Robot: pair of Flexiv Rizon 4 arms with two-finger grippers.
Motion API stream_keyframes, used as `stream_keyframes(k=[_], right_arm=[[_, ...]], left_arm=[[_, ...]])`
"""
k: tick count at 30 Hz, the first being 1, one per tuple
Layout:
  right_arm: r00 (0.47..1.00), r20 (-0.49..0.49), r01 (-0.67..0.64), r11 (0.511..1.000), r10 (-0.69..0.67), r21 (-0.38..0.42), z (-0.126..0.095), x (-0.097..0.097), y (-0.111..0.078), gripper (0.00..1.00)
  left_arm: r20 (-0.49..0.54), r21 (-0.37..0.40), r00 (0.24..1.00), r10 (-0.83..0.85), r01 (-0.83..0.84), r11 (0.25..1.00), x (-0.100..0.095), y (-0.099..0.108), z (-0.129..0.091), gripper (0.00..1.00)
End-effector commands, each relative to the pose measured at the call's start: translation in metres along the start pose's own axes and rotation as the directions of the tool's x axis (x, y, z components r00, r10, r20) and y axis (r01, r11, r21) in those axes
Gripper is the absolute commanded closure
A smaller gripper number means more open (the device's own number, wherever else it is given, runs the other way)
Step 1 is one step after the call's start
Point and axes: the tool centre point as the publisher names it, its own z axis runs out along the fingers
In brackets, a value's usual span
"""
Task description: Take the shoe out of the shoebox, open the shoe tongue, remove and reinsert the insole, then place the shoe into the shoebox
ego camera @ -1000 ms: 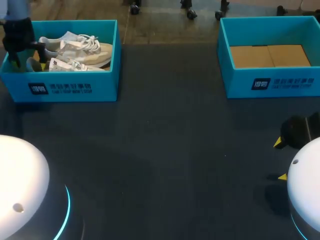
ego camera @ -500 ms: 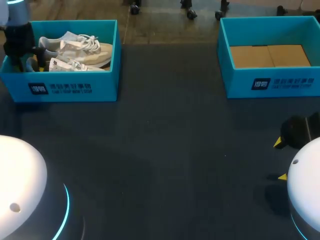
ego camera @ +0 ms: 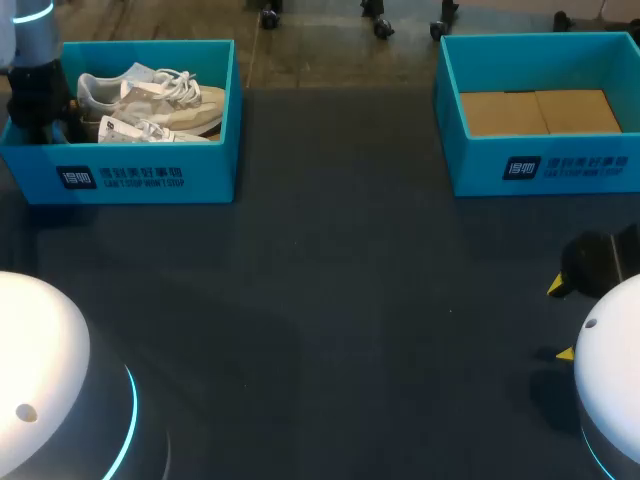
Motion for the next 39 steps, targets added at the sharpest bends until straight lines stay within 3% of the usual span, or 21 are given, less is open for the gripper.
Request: stream_keyframes(k=[1, 2, 10, 24, 39], right_arm=[[1.000, 0.003, 0.000, 1.000, 0.000, 0.003, 0.000, 0.002, 0.000, 0.00], [1.000, 0.003, 0.000, 1.000, 0.000, 0.003, 0.000, 0.002, 0.000, 0.00], [1.000, 0.003, 0.000, 1.000, 0.000, 0.003, 0.000, 0.002, 0.000, 0.00], [1.000, 0.003, 0.000, 1.000, 0.000, 0.003, 0.000, 0.002, 0.000, 0.00], [1.000, 0.003, 0.000, 1.000, 0.000, 0.003, 0.000, 0.002, 0.000, 0.00]], left_arm=[[-0.012, 0.000, 1.000, -0.006, 0.006, 1.000, -0.003, 0.001, 0.003, 0.82], [-0.012, 0.001, 1.000, -0.007, 0.007, 1.000, -0.003, 0.001, 0.003, 1.00], [-0.024, 0.007, 1.000, -0.005, 0.005, 1.000, -0.002, 0.000, 0.002, 1.00], [-0.046, 0.030, 0.997, -0.059, 0.060, 0.998, 0.016, 0.005, -0.012, 1.00], [0.007, 0.009, 0.998, -0.060, 0.060, 0.998, 0.015, 0.003, -0.046, 1.00]])
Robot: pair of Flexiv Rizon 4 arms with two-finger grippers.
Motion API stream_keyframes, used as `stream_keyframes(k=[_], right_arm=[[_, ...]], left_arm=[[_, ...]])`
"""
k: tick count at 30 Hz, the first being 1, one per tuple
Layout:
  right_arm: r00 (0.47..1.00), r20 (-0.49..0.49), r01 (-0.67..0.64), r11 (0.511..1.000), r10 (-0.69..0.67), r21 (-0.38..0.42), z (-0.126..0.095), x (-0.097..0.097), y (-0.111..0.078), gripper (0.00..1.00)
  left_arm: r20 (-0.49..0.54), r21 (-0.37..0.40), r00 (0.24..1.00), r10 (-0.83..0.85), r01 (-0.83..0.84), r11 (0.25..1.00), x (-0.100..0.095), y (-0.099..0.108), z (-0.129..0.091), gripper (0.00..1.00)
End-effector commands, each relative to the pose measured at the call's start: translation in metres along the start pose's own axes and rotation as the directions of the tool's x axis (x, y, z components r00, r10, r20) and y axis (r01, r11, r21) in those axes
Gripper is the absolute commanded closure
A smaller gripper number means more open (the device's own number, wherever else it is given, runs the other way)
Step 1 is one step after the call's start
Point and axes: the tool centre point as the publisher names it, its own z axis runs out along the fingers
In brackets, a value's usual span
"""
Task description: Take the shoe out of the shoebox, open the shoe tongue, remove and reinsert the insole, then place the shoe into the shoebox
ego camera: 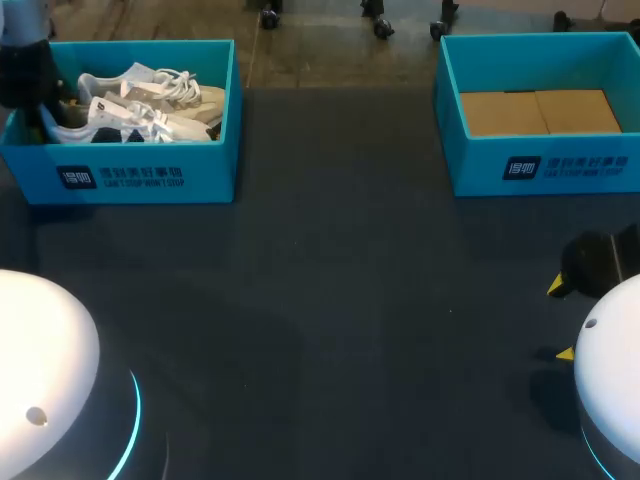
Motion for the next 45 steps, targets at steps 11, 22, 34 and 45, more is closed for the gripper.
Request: stream_keyframes(k=[11, 22, 34, 45], right_arm=[[1.000, 0.003, 0.000, 1.000, 0.000, 0.003, 0.000, 0.002, 0.000, 0.00], [1.000, 0.003, 0.000, 1.000, 0.000, 0.003, 0.000, 0.002, 0.000, 0.00], [1.000, 0.003, 0.000, 1.000, 0.000, 0.003, 0.000, 0.002, 0.000, 0.00], [1.000, 0.003, 0.000, 1.000, 0.000, 0.003, 0.000, 0.002, 0.000, 0.00]], left_arm=[[-0.003, -0.024, 0.999, -0.042, 0.042, 0.999, 0.000, -0.002, -0.038, 1.00], [0.010, -0.026, 0.992, -0.126, 0.126, 0.992, 0.004, 0.006, -0.065, 1.00], [0.020, -0.032, 0.981, -0.192, 0.193, 0.981, 0.007, -0.002, -0.101, 1.00], [0.019, -0.094, 0.981, -0.193, 0.194, 0.976, -0.006, -0.070, -0.151, 1.00]])
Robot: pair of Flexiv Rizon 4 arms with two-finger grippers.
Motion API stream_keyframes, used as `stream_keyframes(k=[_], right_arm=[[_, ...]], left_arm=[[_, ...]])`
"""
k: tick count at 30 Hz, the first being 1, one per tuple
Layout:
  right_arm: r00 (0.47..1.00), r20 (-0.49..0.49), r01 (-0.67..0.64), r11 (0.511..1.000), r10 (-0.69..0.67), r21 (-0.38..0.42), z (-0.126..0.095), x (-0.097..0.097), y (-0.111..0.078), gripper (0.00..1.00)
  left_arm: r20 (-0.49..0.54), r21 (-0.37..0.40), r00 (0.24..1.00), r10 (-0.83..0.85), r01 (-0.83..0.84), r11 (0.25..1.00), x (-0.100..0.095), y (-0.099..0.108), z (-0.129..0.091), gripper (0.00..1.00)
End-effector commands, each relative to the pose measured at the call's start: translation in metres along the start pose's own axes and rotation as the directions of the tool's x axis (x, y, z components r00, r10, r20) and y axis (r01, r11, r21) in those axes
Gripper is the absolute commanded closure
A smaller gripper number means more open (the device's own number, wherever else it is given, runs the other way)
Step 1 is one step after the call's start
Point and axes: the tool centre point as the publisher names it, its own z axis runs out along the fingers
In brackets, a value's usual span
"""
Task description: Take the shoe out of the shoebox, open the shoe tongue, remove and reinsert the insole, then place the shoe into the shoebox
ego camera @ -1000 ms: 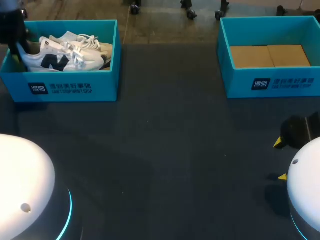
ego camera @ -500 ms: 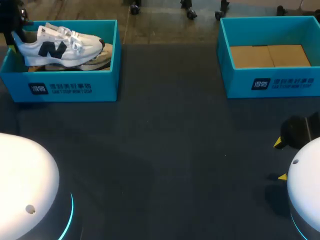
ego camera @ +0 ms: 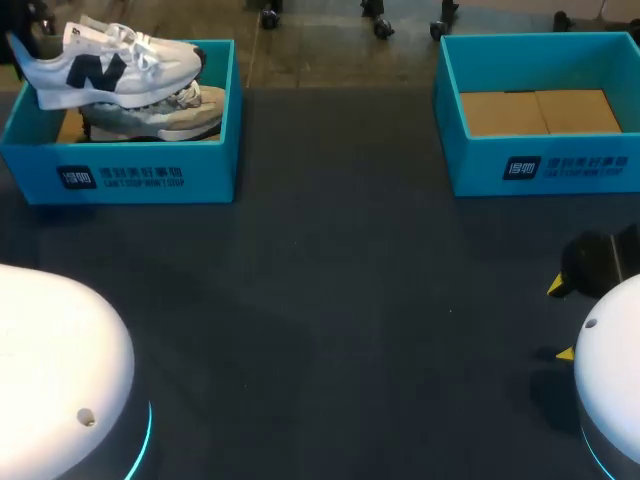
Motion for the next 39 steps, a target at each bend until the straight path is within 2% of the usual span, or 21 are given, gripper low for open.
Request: stream_keyframes(k=[1, 4, 10, 16, 18, 25, 39], right_arm=[[1.000, 0.003, 0.000, 1.000, 0.000, 0.003, 0.000, 0.002, 0.000, 0.00], [1.000, 0.003, 0.000, 1.000, 0.000, 0.003, 0.000, 0.002, 0.000, 0.00], [1.000, 0.003, 0.000, 1.000, 0.000, 0.003, 0.000, 0.002, 0.000, 0.00], [1.000, 0.003, 0.000, 1.000, 0.000, 0.003, 0.000, 0.002, 0.000, 0.00], [1.000, 0.003, 0.000, 1.000, 0.000, 0.003, 0.000, 0.002, 0.000, 0.00], [1.000, 0.003, 0.000, 1.000, 0.000, 0.003, 0.000, 0.002, 0.000, 0.00], [1.000, 0.003, 0.000, 1.000, 0.000, 0.003, 0.000, 0.002, 0.000, 0.00]], left_arm=[[-0.019, -0.092, 1.000, -0.004, 0.002, 0.996, 0.001, -0.060, -0.023, 1.00], [-0.051, -0.137, 0.999, -0.008, 0.001, 0.991, 0.000, -0.091, -0.028, 1.00], [-0.069, -0.154, 0.998, -0.001, -0.010, 0.988, 0.003, -0.142, -0.029, 1.00], [-0.061, -0.162, 0.998, 0.004, -0.014, 0.987, 0.006, -0.182, -0.024, 1.00], [-0.059, -0.152, 0.998, 0.009, -0.018, 0.988, 0.003, -0.191, -0.021, 1.00], [-0.070, -0.170, 0.997, 0.034, -0.045, 0.984, -0.007, -0.242, -0.004, 1.00], [-0.090, -0.151, 0.991, 0.102, -0.115, 0.982, -0.042, -0.309, 0.029, 1.00]])
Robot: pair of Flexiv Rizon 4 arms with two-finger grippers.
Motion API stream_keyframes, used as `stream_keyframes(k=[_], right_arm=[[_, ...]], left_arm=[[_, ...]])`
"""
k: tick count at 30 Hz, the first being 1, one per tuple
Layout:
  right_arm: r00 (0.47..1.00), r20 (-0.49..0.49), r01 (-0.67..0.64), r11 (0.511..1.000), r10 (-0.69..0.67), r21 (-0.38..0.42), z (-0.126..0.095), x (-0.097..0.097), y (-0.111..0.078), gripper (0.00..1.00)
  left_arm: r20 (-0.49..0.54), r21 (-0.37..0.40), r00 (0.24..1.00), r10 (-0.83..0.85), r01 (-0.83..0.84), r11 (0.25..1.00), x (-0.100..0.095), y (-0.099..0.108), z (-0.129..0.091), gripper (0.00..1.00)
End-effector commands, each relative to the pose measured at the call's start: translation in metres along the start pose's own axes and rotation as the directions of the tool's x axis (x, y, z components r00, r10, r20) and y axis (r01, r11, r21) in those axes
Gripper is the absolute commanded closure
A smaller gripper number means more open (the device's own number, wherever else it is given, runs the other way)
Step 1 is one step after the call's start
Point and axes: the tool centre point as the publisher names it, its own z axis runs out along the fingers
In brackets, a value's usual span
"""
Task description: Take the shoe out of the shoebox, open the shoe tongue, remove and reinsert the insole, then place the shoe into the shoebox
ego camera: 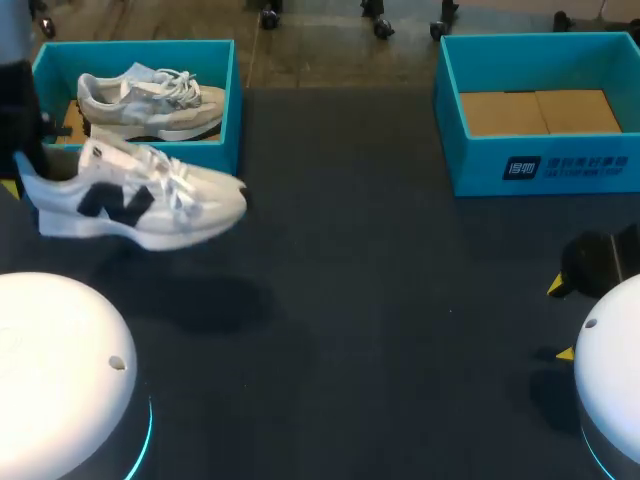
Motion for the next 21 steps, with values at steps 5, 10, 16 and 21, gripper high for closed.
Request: stream_keyframes(k=[5, 10, 16, 21], right_arm=[[1.000, 0.003, 0.000, 1.000, 0.000, 0.003, 0.000, 0.002, 0.000, 0.00], [1.000, 0.003, 0.000, 1.000, 0.000, 0.003, 0.000, 0.002, 0.000, 0.00], [1.000, 0.003, 0.000, 1.000, 0.000, 0.003, 0.000, 0.002, 0.000, 0.00], [1.000, 0.003, 0.000, 1.000, 0.000, 0.003, 0.000, 0.002, 0.000, 0.00]], left_arm=[[0.004, -0.196, 0.999, 0.037, -0.036, 0.980, -0.026, -0.038, 0.018, 1.00], [0.003, -0.199, 0.997, 0.082, -0.080, 0.977, -0.052, -0.062, 0.033, 1.00], [0.000, -0.188, 0.994, 0.108, -0.106, 0.976, -0.080, -0.081, 0.054, 1.00], [0.005, -0.178, 0.989, 0.145, -0.141, 0.974, -0.096, -0.089, 0.068, 1.00]])
